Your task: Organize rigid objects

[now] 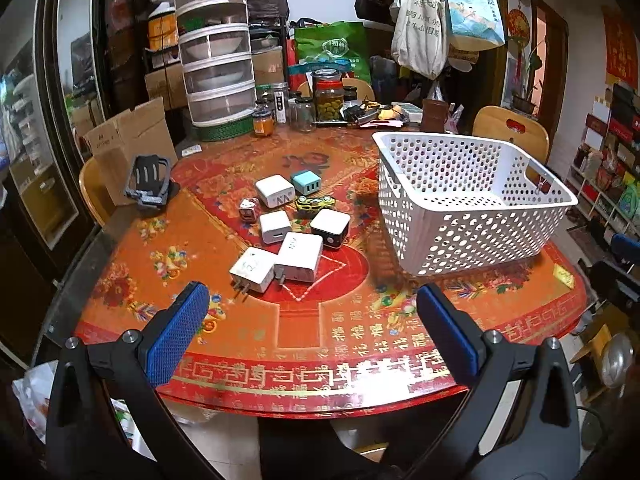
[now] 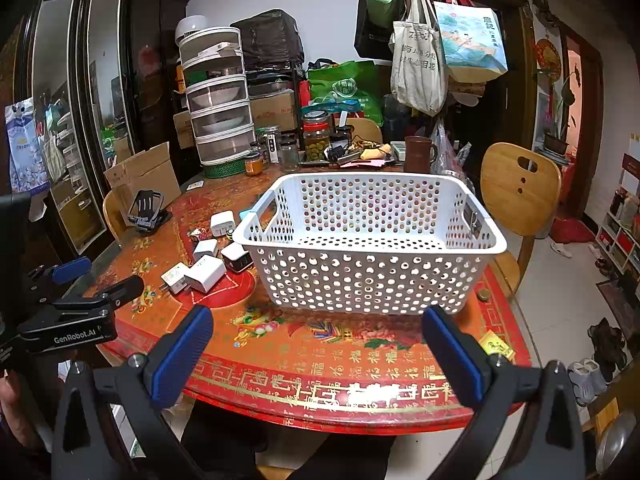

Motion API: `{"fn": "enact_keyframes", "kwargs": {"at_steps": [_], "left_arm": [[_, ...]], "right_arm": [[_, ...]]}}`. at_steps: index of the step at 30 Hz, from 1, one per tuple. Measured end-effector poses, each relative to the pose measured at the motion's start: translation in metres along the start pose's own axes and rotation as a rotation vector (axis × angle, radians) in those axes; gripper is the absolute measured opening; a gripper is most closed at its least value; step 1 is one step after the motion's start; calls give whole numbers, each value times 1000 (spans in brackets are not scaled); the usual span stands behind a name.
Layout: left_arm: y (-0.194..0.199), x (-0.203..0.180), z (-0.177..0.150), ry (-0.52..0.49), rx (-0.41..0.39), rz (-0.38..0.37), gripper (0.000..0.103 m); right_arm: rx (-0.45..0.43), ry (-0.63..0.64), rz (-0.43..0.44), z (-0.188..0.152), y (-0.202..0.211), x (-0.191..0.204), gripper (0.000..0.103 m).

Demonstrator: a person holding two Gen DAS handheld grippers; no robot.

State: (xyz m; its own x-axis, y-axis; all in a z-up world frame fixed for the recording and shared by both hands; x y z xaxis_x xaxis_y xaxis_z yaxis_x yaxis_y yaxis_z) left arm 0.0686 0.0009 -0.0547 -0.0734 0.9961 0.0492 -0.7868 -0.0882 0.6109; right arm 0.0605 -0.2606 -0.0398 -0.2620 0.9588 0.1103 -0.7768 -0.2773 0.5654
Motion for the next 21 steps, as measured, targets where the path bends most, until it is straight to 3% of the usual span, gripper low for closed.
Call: {"fn": "enact_keyframes", "kwargs": {"at_steps": [21], "left_arm": [[0, -3, 0, 15, 7, -20, 102]], "right_arm": [[2, 1, 0, 0, 0, 0, 103]]}}
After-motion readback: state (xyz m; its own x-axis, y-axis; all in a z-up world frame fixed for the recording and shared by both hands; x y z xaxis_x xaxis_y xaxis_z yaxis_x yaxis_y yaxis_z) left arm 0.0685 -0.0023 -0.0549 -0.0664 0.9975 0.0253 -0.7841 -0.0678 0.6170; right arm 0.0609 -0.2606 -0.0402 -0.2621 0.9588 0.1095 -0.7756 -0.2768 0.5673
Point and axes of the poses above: each gripper's, at about its wrist camera, not at the fingertips, and y roughly against the way its jaws point, x to its left, z to its top, the point moved 8 cm from there along -y, roughly the way its jaws point, and after that the axes turned 3 degrees about z, right-handed, at the moved point
